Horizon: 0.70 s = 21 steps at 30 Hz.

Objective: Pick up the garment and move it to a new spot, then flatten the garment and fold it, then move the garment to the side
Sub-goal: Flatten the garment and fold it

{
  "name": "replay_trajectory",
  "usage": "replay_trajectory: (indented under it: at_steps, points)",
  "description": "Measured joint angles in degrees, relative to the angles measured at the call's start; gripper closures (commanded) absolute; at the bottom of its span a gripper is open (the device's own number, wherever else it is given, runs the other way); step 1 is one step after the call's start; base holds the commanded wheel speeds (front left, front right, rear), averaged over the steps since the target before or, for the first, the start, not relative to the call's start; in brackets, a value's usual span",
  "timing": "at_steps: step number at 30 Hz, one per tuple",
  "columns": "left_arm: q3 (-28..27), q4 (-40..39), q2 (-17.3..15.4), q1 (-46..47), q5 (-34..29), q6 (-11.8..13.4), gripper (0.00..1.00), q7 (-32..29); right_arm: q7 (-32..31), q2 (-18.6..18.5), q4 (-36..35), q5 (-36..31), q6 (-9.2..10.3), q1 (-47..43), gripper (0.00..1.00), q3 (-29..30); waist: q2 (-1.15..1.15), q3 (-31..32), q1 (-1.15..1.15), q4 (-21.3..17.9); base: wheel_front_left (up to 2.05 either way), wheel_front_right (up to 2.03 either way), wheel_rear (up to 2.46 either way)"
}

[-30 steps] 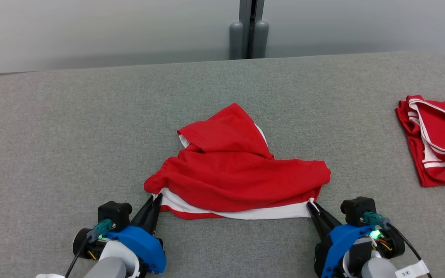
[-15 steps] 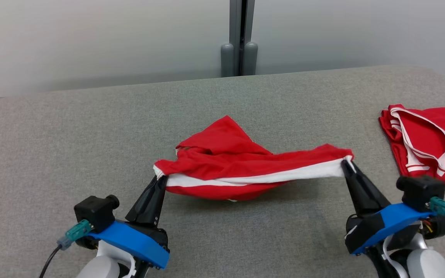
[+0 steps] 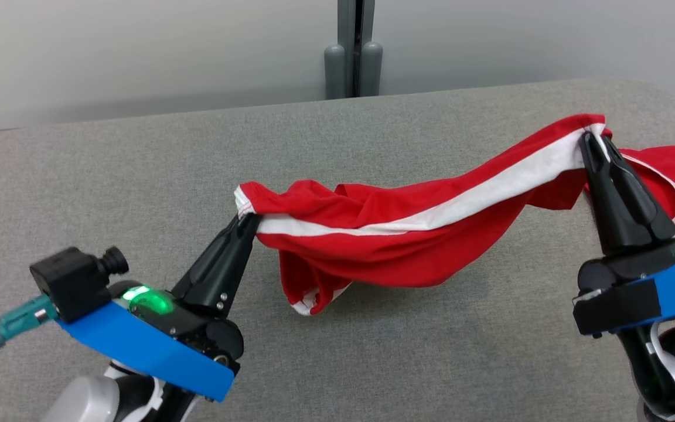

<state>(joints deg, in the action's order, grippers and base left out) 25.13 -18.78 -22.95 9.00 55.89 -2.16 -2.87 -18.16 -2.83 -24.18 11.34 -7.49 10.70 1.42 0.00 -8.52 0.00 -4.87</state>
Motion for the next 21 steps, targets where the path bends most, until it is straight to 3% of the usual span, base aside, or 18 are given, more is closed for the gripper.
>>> replay_trajectory:
  at_steps: [5, 6, 11, 17, 21]
  points:
    - [-2.68, -3.05, -2.03, 6.19, 4.01, 3.70, 1.00, -7.39, -4.26, -1.08, 0.29, -0.59, 0.00, 6.59, 1.00, -0.69, 0.00, -3.03, 0.00, -0.33, 0.00, 0.00, 0.00]
    - [-4.12, -2.12, -2.38, 10.44, 4.46, 5.25, 1.00, -9.50, -5.38, -1.43, 2.93, 1.11, 0.00, 10.68, 1.00, -1.05, 0.00, -5.05, 0.00, -0.79, 0.00, 0.00, 0.00]
    - [-6.34, 2.97, -3.46, 21.63, 3.97, 7.13, 1.00, -12.92, -5.69, -3.80, 12.74, 3.78, 0.00, 22.19, 1.00, -1.90, 0.00, -9.90, 0.01, -1.85, 0.00, 0.00, 0.00]
    - [-9.45, 13.34, -2.54, 37.47, 2.82, 8.17, 1.00, -13.43, 1.12, -3.71, 27.97, 4.33, -0.01, 41.61, 1.00, -1.90, 0.00, -16.52, 0.01, -3.11, 0.00, 0.00, 0.00]
    - [-9.71, 21.48, -3.01, 48.27, -3.23, 6.10, 1.00, -8.24, 9.01, -2.82, 35.97, 1.09, -0.07, 53.13, 1.00, -2.08, 0.00, -19.77, 0.02, -3.75, 0.00, 0.00, 0.00]
